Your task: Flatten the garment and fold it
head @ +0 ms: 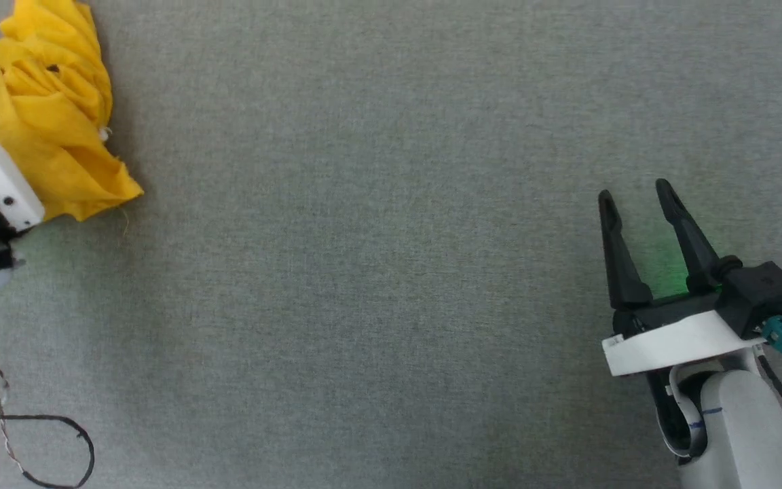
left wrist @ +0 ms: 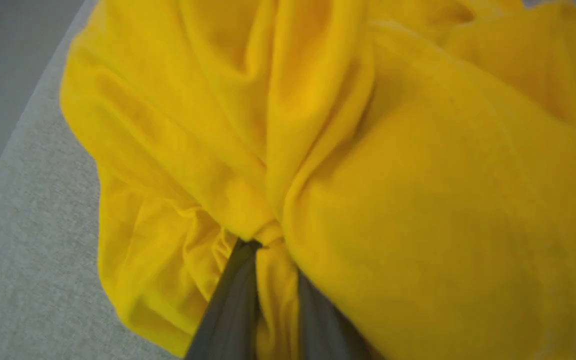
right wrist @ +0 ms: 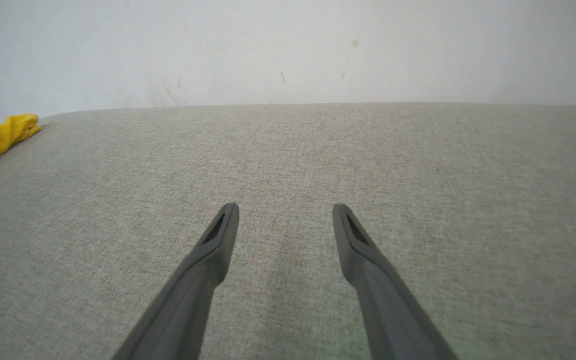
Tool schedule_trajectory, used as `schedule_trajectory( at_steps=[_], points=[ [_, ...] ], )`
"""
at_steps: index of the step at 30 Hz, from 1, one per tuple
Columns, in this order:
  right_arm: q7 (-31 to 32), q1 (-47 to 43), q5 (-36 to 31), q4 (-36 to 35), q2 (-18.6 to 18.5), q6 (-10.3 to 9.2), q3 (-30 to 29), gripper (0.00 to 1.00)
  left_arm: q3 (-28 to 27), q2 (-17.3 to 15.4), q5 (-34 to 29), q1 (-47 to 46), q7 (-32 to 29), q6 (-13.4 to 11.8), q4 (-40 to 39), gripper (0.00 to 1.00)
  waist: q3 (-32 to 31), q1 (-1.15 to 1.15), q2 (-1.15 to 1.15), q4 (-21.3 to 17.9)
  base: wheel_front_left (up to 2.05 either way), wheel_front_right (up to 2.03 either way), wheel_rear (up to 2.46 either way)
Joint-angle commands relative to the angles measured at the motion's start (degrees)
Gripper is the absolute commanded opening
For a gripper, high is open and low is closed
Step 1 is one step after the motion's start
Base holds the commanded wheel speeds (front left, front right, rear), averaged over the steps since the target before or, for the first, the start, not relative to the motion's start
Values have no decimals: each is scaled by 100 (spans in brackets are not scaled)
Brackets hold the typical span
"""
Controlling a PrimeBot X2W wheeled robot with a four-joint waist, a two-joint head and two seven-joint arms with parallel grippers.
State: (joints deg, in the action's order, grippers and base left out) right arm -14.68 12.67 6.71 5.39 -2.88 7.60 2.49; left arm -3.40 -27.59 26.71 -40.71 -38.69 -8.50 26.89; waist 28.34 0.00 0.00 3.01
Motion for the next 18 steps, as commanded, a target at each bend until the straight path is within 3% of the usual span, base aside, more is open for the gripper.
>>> schedule_trajectory(
  at_steps=[1, 6, 10, 14, 18],
  points=[
    [-29, -48, 49, 0, 1, -11, -37, 100, 73, 52, -116, 130, 255, 43, -78, 0, -584, 0, 0, 77, 0, 0, 0],
    [-30, -398, 56, -6, 1, -11, -240, 100, 251, -86, -717, 53, 1739, 4, -390, 0, -1358, 0, 0, 134, 0, 0, 0],
    [-30, -745, 56, -2, 1, -11, -408, 100, 568, -64, -1083, -133, 2714, 155, -618, 0, -1858, 0, 0, 105, 0, 0, 0],
    [-31, -967, 57, -33, 1, -11, -533, 100, 867, 117, -1237, -451, 3508, 365, -877, 0, -2158, 0, 0, -27, 0, 0, 0],
    [-31, -1097, 90, -65, 1, -11, -601, 100, 1258, 530, -1291, -670, 3977, 527, -1075, 0, -2386, 0, 0, -226, 0, 0, 0]
  ],
)
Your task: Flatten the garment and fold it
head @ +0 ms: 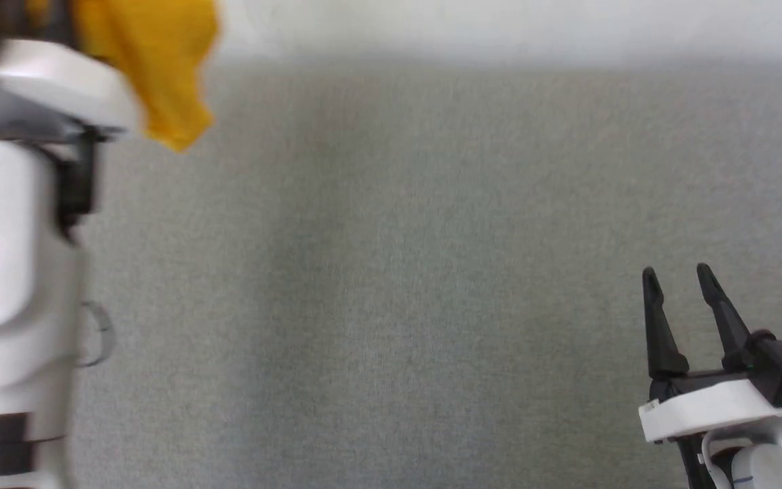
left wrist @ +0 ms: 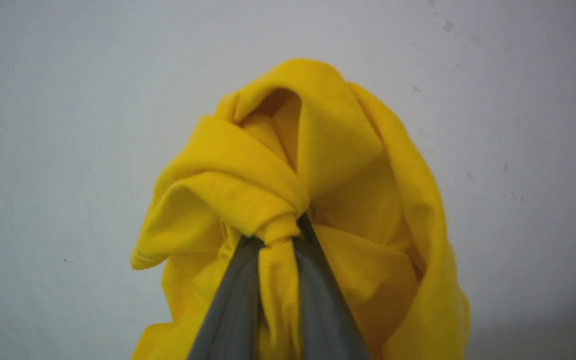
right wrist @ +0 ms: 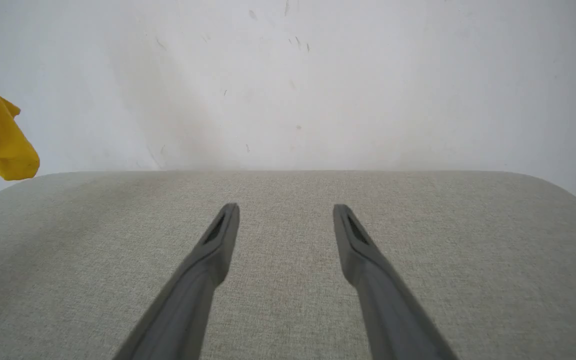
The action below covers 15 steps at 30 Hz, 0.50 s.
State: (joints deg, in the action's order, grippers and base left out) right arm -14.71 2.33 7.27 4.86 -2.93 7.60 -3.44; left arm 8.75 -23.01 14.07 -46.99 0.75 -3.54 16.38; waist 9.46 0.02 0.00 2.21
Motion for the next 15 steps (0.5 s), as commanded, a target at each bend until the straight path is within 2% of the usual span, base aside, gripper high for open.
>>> schedule_trajectory(
  at_steps=[1, 8, 11, 15],
  points=[
    [-29, -83, 43, -19, 5, -11, -14, 100, 136, 204, -10, -81, 118, 69, -62, 0, -536, -2, 0, -202, 0, 0, 0],
    [-26, -180, 87, -9, 5, -11, 60, 100, 821, 1224, 230, -52, 441, 323, -54, 0, -729, -2, 0, -615, 0, 0, 0],
    [-9, -219, 90, 5, 5, -11, 111, 100, 1094, 1549, 347, 78, 400, 449, 168, 0, -748, -2, 0, -816, 0, 0, 0],
    [35, -273, 94, 12, 5, -11, 174, 100, 1462, 1822, 583, 401, 170, 603, 648, 0, -754, -2, 0, -1069, 0, 0, 0]
  ],
)
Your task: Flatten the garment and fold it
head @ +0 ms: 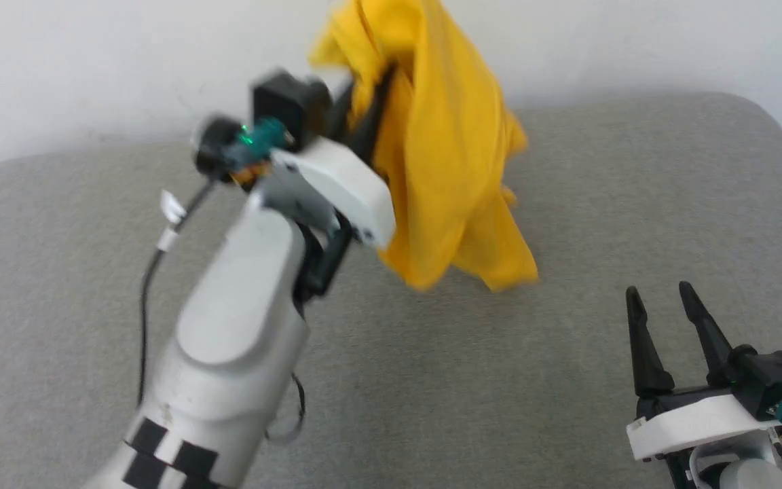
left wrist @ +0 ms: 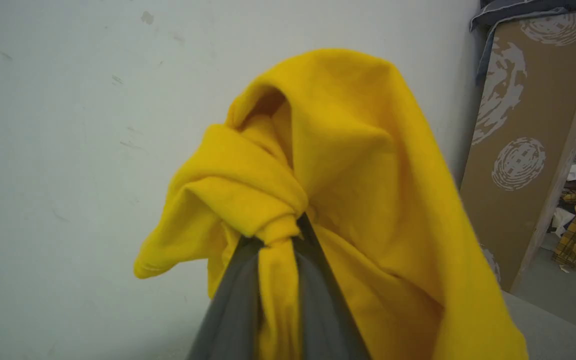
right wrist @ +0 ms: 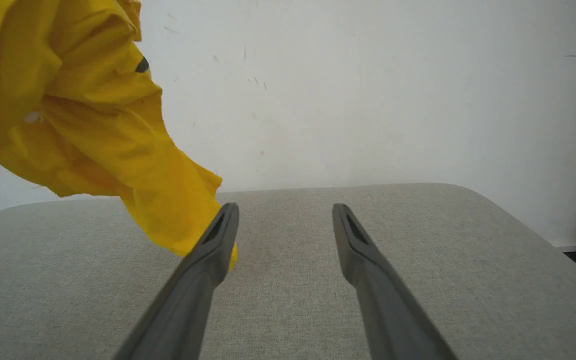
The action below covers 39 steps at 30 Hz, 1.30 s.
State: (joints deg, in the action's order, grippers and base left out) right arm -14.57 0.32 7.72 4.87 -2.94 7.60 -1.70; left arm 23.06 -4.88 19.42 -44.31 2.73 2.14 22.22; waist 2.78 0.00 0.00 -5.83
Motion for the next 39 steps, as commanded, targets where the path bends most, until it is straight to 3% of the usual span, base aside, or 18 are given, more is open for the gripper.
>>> schedule_trajectory(
  at_steps=[1, 8, 13, 14, 15, 18, 22, 23, 28, 31, 35, 39],
  points=[
    [41, -82, 53, 11, 6, -11, 20, 100, 142, 50, 121, 248, -166, 74, 227, 0, -84, 0, 0, -333, 0, 0, 0],
    [110, -144, 61, 26, 6, -11, 123, 100, 938, 175, 605, 1110, -1589, 253, 1434, 0, -119, 0, 0, -668, 0, 0, 0],
    [165, -205, 45, 18, 6, -11, 120, 100, 1415, 195, 976, 1466, -2729, 352, 1931, 0, -135, 0, 0, -677, 0, 0, 0],
    [180, -212, 41, 12, 6, -11, 126, 100, 1479, 196, 1025, 1495, -2872, 363, 1955, 40, -137, 0, 0, -656, 0, 0, 0],
    [196, -217, 42, 6, 6, -11, 131, 100, 1519, 197, 1058, 1512, -2943, 359, 1949, 100, -142, 0, 0, -627, 0, 0, 0],
    [226, -224, 43, -21, 6, -11, 152, 100, 1528, 198, 1111, 1536, -2739, 298, 1750, 100, -154, 0, 0, -500, 0, 0, 0],
    [254, -213, 37, -88, 6, -11, 176, 100, 1259, 187, 1081, 1573, -1646, 102, 1237, 100, -139, 0, 0, -286, 0, 0, 0],
    [254, -213, 37, -88, 6, -11, 176, 100, 1259, 187, 1081, 1573, -1646, 102, 1237, 100, -139, 0, 0, -286, 0, 0, 0],
    [270, -152, 5, -180, 6, -11, 189, 100, 775, -71, 763, 1790, 170, -431, 451, 100, -59, 0, 0, 33, 0, 0, 0],
    [300, -77, -42, -220, 6, -11, 270, 100, 511, -269, 611, 2045, 924, -729, 50, 100, 17, 0, 0, 228, 0, 0, 0],
    [450, 30, -110, -247, 6, -11, 551, 100, 151, -498, 422, 2465, 1203, -972, -473, 100, 109, 0, 0, 466, 0, 0, 0],
    [1018, 163, -192, -182, 6, -11, 1000, 100, -338, -530, 133, 2987, 1223, -1109, -1195, 100, 213, 0, 0, 673, 0, 0, 0]
  ],
)
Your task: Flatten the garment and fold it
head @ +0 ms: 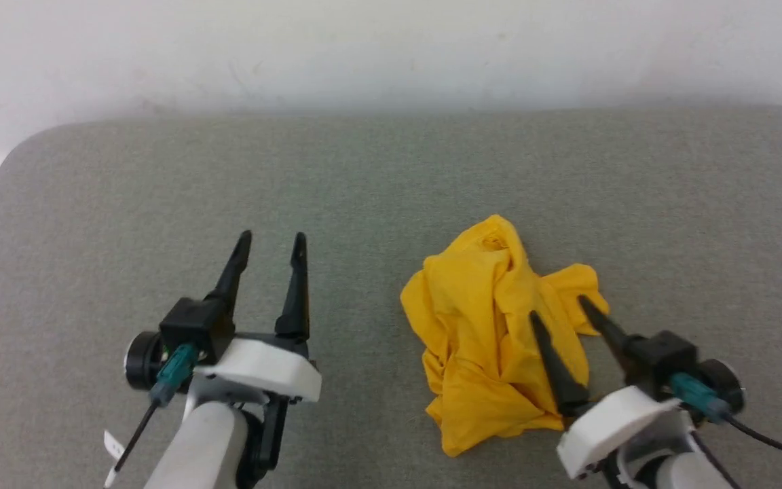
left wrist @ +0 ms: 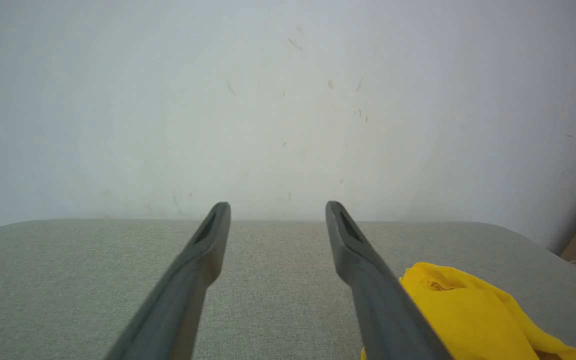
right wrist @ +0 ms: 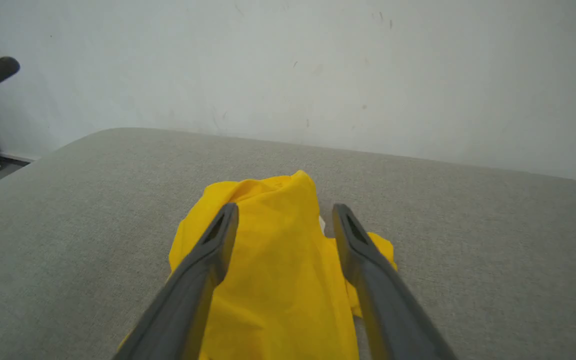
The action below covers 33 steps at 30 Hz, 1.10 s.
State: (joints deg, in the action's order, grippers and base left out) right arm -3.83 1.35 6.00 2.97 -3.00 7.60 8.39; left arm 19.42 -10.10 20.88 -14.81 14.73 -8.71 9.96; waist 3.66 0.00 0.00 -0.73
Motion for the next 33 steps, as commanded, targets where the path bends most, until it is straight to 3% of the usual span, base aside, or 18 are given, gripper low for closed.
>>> schedule_trajectory(
  at_steps=[1, 8, 10, 11, 19, 28, 33],
  points=[
    [167, 94, -60, 42, 3, -11, 89, 100, -96, 18, -81, 188, 24, -40, -109, 100, 141, 0, 0, 212, 0, 0, 0],
    [2156, 136, -7, 124, -144, -11, 409, 100, -737, 303, -494, 900, 26, 77, -641, 100, 181, 0, 0, 531, 0, 0, 0],
    [2581, 101, -33, 17, -131, -11, 302, 16, -875, 388, -549, 964, 26, 134, -676, 100, 184, 0, 0, 606, 0, 0, 0],
    [2734, 81, -74, -55, -122, -11, 232, 0, -927, 423, -581, 980, 26, 169, -679, 100, 182, 0, 0, 639, 0, 0, 0],
    [3228, 304, -11, -876, -22, -11, 208, 0, -1165, 624, -761, 1030, 27, 415, -591, 100, 143, 0, 0, 735, 0, 0, 0],
    [2614, 1890, 259, -1418, -46, -11, 1126, 0, -1305, 699, -848, 1031, 27, 546, -505, 100, 65, 0, 0, 639, 0, 0, 0],
    [2099, 2428, 239, -1472, -102, -11, 799, 0, -1342, 714, -852, 1045, 27, 587, -497, 100, 45, 0, 0, 611, 0, 0, 0]
  ],
)
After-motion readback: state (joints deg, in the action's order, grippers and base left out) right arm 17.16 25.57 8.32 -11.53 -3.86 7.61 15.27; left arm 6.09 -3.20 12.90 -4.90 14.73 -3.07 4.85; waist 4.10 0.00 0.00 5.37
